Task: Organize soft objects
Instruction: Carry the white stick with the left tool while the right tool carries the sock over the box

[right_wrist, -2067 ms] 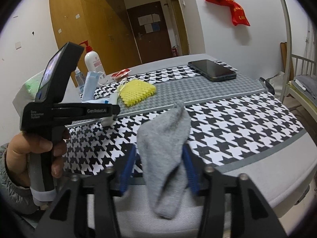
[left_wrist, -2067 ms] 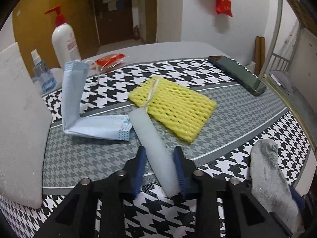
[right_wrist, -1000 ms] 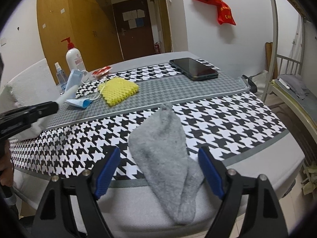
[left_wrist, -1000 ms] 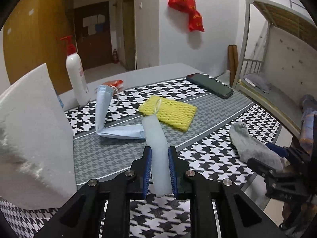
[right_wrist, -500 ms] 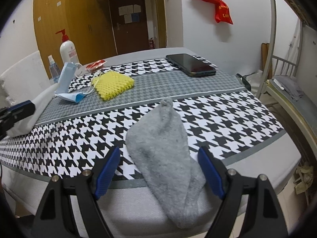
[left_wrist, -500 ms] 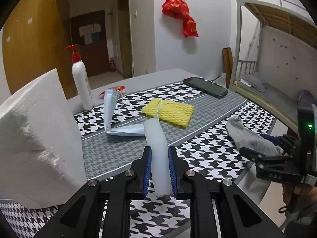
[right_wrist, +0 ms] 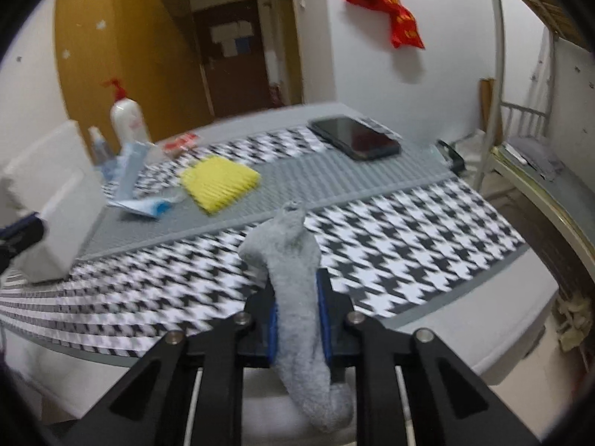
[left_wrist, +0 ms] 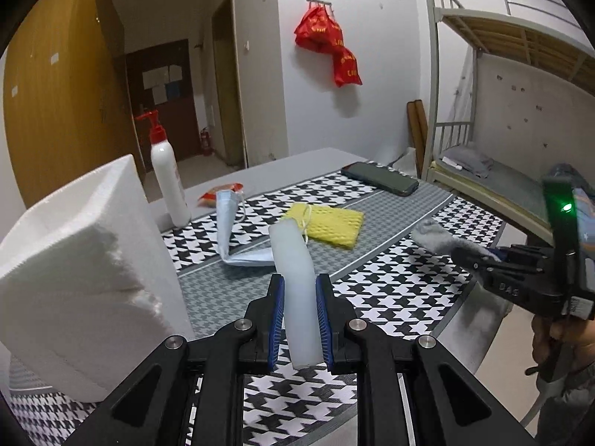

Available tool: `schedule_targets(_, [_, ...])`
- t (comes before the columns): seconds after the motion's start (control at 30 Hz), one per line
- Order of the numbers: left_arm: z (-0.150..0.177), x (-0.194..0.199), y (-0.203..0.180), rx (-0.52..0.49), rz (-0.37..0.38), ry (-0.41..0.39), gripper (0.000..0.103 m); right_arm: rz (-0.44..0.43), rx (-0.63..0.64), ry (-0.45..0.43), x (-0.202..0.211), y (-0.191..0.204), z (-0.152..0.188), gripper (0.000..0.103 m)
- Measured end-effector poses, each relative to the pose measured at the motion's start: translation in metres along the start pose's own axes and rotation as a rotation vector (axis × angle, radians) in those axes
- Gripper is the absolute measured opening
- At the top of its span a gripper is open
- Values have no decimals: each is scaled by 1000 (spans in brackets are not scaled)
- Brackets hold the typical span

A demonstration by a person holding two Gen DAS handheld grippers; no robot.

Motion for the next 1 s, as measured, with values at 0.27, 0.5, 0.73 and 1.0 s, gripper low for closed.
schedule_targets(0.27, [-6, 30, 16, -18, -1, -61, 19, -58, 40, -111, 47, 46, -21, 21])
schedule_targets(0.5, [-10, 54, 28, -22, -10, -109, 19, -89, 65, -177, 76, 77, -28, 21])
schedule_targets(0.73, [-18, 84, 46, -3, -53, -180, 19, -153, 96, -238, 101, 111, -36, 21])
schedule_targets(1.0, [-24, 112, 78, 44, -124, -230, 19, -226, 172, -290, 119, 154, -47, 21])
Point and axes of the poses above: each gripper's, at about its wrist camera, not at the fingertips, and x roughly against the way its jaws point, y to its left, z to its underside, the point moved 10 cm from there along -x, roughly the way its jaws point, and after that the axes turned 5 degrees about y, right-handed, at the moved point
